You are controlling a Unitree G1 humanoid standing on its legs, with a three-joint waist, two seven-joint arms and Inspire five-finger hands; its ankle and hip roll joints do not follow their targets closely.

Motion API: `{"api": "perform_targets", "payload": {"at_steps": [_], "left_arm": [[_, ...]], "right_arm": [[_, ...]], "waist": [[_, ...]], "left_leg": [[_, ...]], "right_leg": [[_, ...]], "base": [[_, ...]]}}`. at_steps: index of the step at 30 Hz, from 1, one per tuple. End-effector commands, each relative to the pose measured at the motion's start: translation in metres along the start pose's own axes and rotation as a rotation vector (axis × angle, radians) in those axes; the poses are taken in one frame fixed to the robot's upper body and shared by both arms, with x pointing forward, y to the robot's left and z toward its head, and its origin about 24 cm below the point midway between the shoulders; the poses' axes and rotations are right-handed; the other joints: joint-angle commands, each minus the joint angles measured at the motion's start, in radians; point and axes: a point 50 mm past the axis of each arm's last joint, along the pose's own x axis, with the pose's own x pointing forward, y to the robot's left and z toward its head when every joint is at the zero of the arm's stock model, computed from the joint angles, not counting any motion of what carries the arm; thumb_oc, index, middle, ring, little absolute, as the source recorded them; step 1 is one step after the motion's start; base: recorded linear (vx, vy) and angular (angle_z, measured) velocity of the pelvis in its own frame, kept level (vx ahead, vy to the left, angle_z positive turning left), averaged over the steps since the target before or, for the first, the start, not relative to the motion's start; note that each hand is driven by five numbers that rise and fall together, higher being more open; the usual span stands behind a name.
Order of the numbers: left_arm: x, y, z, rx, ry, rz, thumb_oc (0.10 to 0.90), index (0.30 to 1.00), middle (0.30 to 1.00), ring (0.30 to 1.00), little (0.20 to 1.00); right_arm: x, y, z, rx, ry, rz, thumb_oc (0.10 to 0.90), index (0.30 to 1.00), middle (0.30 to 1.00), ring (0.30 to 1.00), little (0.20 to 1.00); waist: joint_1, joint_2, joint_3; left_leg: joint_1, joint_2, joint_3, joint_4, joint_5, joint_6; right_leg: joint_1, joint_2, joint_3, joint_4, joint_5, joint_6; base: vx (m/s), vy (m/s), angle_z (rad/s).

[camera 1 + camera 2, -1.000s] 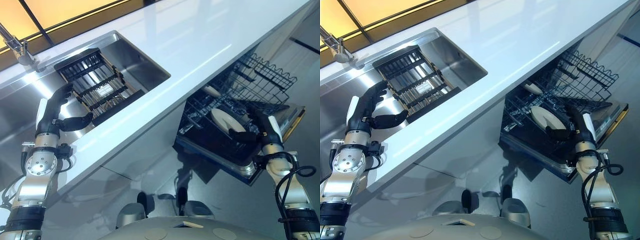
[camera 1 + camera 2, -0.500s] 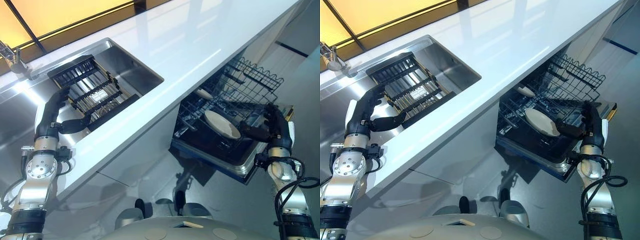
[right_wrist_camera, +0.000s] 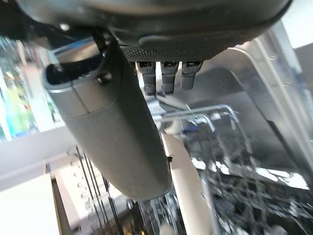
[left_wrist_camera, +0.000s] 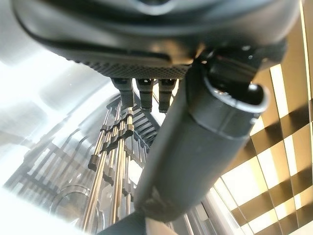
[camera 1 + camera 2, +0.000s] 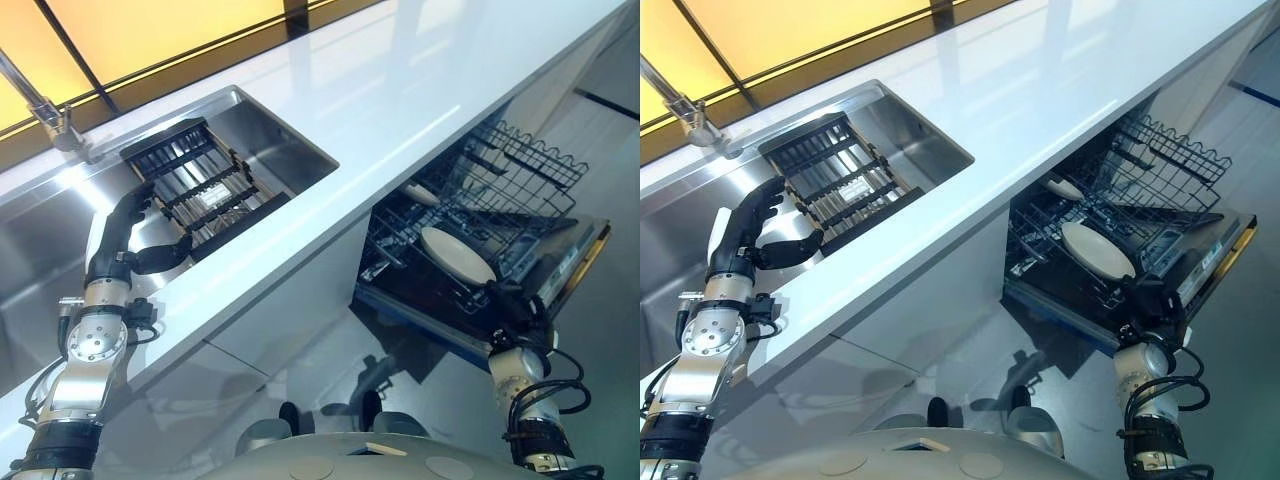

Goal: Pick up plates and place into dishwasher.

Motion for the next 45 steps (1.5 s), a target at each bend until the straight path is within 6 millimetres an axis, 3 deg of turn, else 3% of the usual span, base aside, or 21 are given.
{"api": "perform_targets", "payload": {"at_steps": [1,7,20,31,38,45], "left_arm": [[0.023,0.015,0.039,0.026,-0.203,0.067,0.8,0.9,0.9,0.9,0.9],[0.02,0.013,0.037,0.021,-0.189,0.055,0.8,0.9,0.9,0.9,0.9],[0.018,0.01,0.04,0.018,-0.197,0.031,0.8,0.9,0.9,0.9,0.9],[0.018,0.003,0.039,0.026,-0.192,0.002,0.8,0.9,0.9,0.9,0.9],[0.014,-0.006,0.041,0.027,-0.196,-0.022,0.8,0.9,0.9,0.9,0.9],[0.014,-0.012,0.044,0.019,-0.197,-0.039,0.8,0.9,0.9,0.9,0.9]], "right_arm": [[0.004,0.028,0.059,0.193,-0.273,-0.062,0.8,0.9,0.9,0.9,0.9],[0.011,0.016,0.048,0.241,-0.215,-0.156,0.8,0.9,0.9,0.9,0.9],[0.013,0.035,0.013,-0.021,-0.005,0.151,0.8,0.9,0.9,0.9,0.9],[0.008,0.048,-0.013,-0.114,0.2,0.318,0.8,0.9,0.9,0.9,0.9],[-0.015,0.086,-0.014,0.114,0.24,0.59,0.8,0.9,0.9,0.9,0.9],[-0.043,0.142,0.0,0.616,0.383,0.858,0.8,0.9,0.9,0.9,0.9]], "waist": [[0.022,0.001,-0.038],[0.036,0.013,-0.037],[0.059,0.007,-0.018],[0.083,-0.008,-0.006],[0.102,-0.009,0.006],[0.137,-0.003,0.007]], "left_leg": [[-0.071,-0.085,-0.025,0.036,-0.036,0.048],[-0.067,-0.092,-0.051,0.038,-0.035,0.053],[-0.069,-0.097,-0.08,0.051,-0.04,0.054],[-0.063,-0.098,-0.098,0.052,-0.037,0.054],[-0.055,-0.102,-0.118,0.055,-0.035,0.056],[-0.058,-0.099,-0.119,0.079,-0.052,0.053]], "right_leg": [[-0.044,0.004,-0.045,0.133,-0.08,0.057],[-0.037,0.002,-0.053,0.14,-0.085,0.049],[-0.036,-0.003,-0.066,0.157,-0.097,0.044],[-0.027,-0.004,-0.078,0.165,-0.099,0.043],[-0.015,-0.008,-0.09,0.16,-0.091,0.043],[0.0,-0.032,-0.117,0.13,-0.076,0.054]], "base": [[0.05,0.033,0.09],[0.05,0.029,0.14],[0.04,0.013,0.07],[0.04,0.002,0.03],[0.06,0.013,0.05],[0.08,0.041,0.0]]}}
